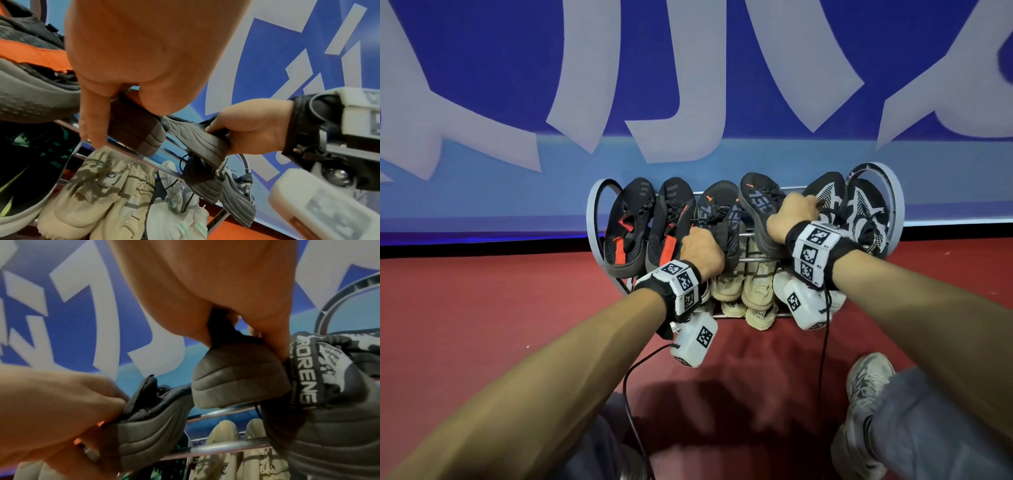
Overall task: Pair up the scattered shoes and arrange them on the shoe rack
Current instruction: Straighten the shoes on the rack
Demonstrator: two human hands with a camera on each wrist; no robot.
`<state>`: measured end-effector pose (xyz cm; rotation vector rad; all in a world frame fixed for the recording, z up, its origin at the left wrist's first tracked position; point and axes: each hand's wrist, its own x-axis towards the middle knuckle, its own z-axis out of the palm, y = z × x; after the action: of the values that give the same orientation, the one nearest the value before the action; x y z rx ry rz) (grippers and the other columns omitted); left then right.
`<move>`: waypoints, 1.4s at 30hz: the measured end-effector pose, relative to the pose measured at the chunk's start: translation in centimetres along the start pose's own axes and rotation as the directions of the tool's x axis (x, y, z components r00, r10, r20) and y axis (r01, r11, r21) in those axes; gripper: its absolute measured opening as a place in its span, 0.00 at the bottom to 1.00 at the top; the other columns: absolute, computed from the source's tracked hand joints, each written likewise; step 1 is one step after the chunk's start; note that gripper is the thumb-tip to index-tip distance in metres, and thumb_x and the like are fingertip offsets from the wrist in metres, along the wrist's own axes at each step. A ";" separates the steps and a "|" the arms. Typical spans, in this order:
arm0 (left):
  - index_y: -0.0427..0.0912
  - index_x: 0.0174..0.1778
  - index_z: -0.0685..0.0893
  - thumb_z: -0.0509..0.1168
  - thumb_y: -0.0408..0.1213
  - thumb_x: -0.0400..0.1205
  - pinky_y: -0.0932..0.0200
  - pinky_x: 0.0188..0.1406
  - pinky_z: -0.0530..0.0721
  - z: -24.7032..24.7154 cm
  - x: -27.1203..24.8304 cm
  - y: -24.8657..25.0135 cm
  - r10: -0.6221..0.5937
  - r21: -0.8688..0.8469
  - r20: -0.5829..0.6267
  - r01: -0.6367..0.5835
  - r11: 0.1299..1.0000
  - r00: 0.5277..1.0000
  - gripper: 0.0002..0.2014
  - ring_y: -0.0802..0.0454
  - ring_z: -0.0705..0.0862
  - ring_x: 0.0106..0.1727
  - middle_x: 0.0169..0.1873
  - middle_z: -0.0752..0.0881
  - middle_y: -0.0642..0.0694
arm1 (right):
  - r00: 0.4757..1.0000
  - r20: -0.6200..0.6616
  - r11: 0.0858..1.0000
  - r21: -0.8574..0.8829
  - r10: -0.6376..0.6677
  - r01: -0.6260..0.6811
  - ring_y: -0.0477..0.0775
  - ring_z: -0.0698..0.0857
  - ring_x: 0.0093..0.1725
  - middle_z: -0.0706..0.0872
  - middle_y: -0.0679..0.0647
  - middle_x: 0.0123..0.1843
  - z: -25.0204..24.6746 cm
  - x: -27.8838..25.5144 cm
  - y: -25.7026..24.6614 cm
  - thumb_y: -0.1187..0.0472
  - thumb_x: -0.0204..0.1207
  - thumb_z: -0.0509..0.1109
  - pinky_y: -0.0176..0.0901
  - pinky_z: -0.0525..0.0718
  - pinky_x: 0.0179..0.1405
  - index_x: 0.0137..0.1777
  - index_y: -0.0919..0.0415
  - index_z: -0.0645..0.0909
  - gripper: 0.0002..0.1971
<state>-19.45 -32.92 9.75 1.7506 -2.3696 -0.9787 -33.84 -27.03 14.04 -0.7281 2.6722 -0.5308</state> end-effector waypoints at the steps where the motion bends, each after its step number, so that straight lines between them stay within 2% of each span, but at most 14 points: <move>1: 0.25 0.75 0.67 0.61 0.30 0.84 0.43 0.67 0.82 0.1 0.0 0.0 -0.005 -0.001 0.012 0.005 1.000 1.000 0.24 0.30 0.79 0.71 0.72 0.76 0.26 | 0.999 0.033 0.999 -0.030 -0.026 0.027 0.71 0.76 0.70 0.70 0.68 0.75 0.3 -0.3 -0.1 0.61 0.80 0.69 0.55 0.77 0.70 0.67 0.68 0.78 0.18; 5: 0.27 0.76 0.66 0.65 0.28 0.82 0.43 0.71 0.80 0.5 0.0 0.3 -0.026 -0.001 0.028 0.026 1.000 0.999 0.27 0.30 0.76 0.73 0.74 0.72 0.28 | 0.987 0.121 0.991 -0.061 -0.109 0.117 0.70 0.81 0.65 0.81 0.69 0.67 1.5 -0.7 -0.4 0.60 0.79 0.69 0.52 0.81 0.59 0.54 0.66 0.81 0.10; 8: 0.29 0.77 0.65 0.68 0.27 0.81 0.43 0.72 0.79 0.6 0.0 0.2 -0.036 -0.004 0.023 0.036 0.999 0.999 0.29 0.31 0.76 0.74 0.75 0.72 0.30 | 0.986 0.127 0.992 -0.054 -0.109 0.116 0.68 0.79 0.69 0.85 0.64 0.61 2.1 -1.0 -0.1 0.53 0.78 0.72 0.53 0.78 0.68 0.50 0.63 0.84 0.12; 11: 0.28 0.75 0.66 0.65 0.33 0.82 0.38 0.67 0.83 1.0 0.5 -0.3 -0.017 -0.016 0.057 0.018 1.000 0.998 0.27 0.28 0.80 0.70 0.71 0.77 0.28 | 0.988 0.119 0.993 -0.060 -0.096 0.104 0.66 0.74 0.73 0.82 0.63 0.66 2.6 -1.4 0.6 0.40 0.72 0.77 0.53 0.74 0.70 0.52 0.59 0.83 0.23; 14: 0.28 0.73 0.71 0.57 0.46 0.83 0.34 0.60 0.87 1.0 0.9 0.0 -0.046 -0.130 0.041 0.051 0.990 0.998 0.29 0.27 0.83 0.65 0.69 0.80 0.28 | 0.994 0.097 0.998 -0.028 -0.051 0.054 0.69 0.70 0.75 0.75 0.67 0.73 2.8 -1.5 1.3 0.35 0.60 0.82 0.54 0.73 0.70 0.49 0.56 0.81 0.29; 16: 0.28 0.74 0.72 0.53 0.58 0.82 0.34 0.60 0.87 1.2 1.3 0.0 -0.061 -0.170 0.043 0.068 0.983 0.997 0.36 0.29 0.83 0.65 0.69 0.81 0.30 | 0.997 0.067 0.999 0.027 -0.048 0.046 0.69 0.69 0.74 0.71 0.66 0.73 3.0 -1.6 1.5 0.36 0.57 0.84 0.56 0.76 0.69 0.50 0.57 0.82 0.30; 18: 0.29 0.74 0.73 0.51 0.70 0.76 0.35 0.57 0.88 1.4 1.4 -0.2 -0.054 -0.191 0.067 0.066 0.979 0.996 0.46 0.31 0.85 0.64 0.69 0.81 0.32 | 0.995 0.001 0.994 0.056 -0.097 0.097 0.68 0.71 0.71 0.70 0.63 0.70 3.1 -1.8 1.6 0.43 0.63 0.84 0.55 0.79 0.67 0.51 0.56 0.83 0.24; 22: 0.31 0.68 0.79 0.52 0.81 0.68 0.38 0.54 0.90 1.0 0.9 -0.2 -0.018 -0.227 0.109 0.043 0.973 0.994 0.55 0.34 0.87 0.59 0.64 0.84 0.36 | 0.992 -0.033 0.985 0.114 -0.126 0.129 0.65 0.82 0.54 0.69 0.63 0.71 2.5 -1.4 1.8 0.59 0.74 0.75 0.42 0.79 0.52 0.53 0.62 0.84 0.10; 25: 0.34 0.67 0.80 0.59 0.78 0.58 0.41 0.50 0.92 1.1 1.3 -0.5 -0.017 -0.199 0.139 0.044 0.979 0.990 0.55 0.37 0.89 0.55 0.61 0.87 0.39 | 0.994 -0.089 0.988 0.132 -0.068 0.079 0.67 0.84 0.52 0.69 0.65 0.74 1.1 -0.5 1.7 0.65 0.76 0.72 0.42 0.78 0.48 0.55 0.64 0.84 0.09; 29: 0.34 0.72 0.73 0.61 0.75 0.53 0.39 0.52 0.91 2.0 2.6 -1.2 -0.036 -0.162 0.149 0.061 0.985 0.988 0.59 0.35 0.87 0.59 0.63 0.84 0.38 | 0.992 -0.118 0.996 0.068 -0.042 0.050 0.68 0.83 0.56 0.68 0.66 0.73 -0.1 0.3 1.7 0.65 0.74 0.73 0.54 0.86 0.58 0.57 0.66 0.83 0.13; 33: 0.36 0.74 0.71 0.68 0.76 0.51 0.42 0.51 0.92 1.8 2.4 -1.2 -0.014 -0.150 0.149 0.037 0.988 0.989 0.61 0.38 0.89 0.58 0.62 0.85 0.40 | 0.988 -0.089 0.988 -0.103 -0.123 0.113 0.69 0.74 0.70 0.71 0.66 0.73 1.0 -0.1 2.0 0.63 0.77 0.71 0.57 0.77 0.67 0.62 0.64 0.82 0.14; 36: 0.32 0.72 0.71 0.69 0.67 0.64 0.43 0.57 0.90 1.4 1.7 -0.9 0.025 -0.140 0.135 -0.006 0.990 0.991 0.50 0.38 0.88 0.59 0.62 0.85 0.38 | 0.990 -0.079 0.991 -0.071 -0.119 0.114 0.70 0.72 0.72 0.77 0.66 0.70 1.3 -0.3 0.9 0.63 0.77 0.70 0.59 0.75 0.69 0.62 0.62 0.81 0.14; 38: 0.30 0.69 0.75 0.63 0.61 0.71 0.43 0.58 0.90 1.3 1.5 -0.7 0.051 -0.158 0.114 -0.033 0.987 0.992 0.40 0.36 0.88 0.59 0.63 0.86 0.34 | 0.992 -0.065 0.994 -0.015 -0.107 0.107 0.72 0.78 0.69 0.82 0.67 0.65 1.1 -0.2 0.0 0.63 0.78 0.70 0.57 0.79 0.64 0.60 0.64 0.80 0.12; 42: 0.27 0.72 0.72 0.60 0.53 0.83 0.41 0.63 0.86 1.5 1.3 -0.5 0.054 -0.112 0.095 -0.043 0.993 0.994 0.32 0.32 0.85 0.63 0.64 0.84 0.31 | 0.992 -0.050 0.994 -0.005 -0.114 0.114 0.71 0.83 0.64 0.85 0.66 0.62 0.7 -0.3 -0.2 0.64 0.79 0.70 0.50 0.78 0.53 0.60 0.66 0.80 0.12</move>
<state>-20.11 -33.49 7.88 1.6358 -2.3525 -1.1888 -33.24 -27.28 13.56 -0.8831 2.6900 -0.5821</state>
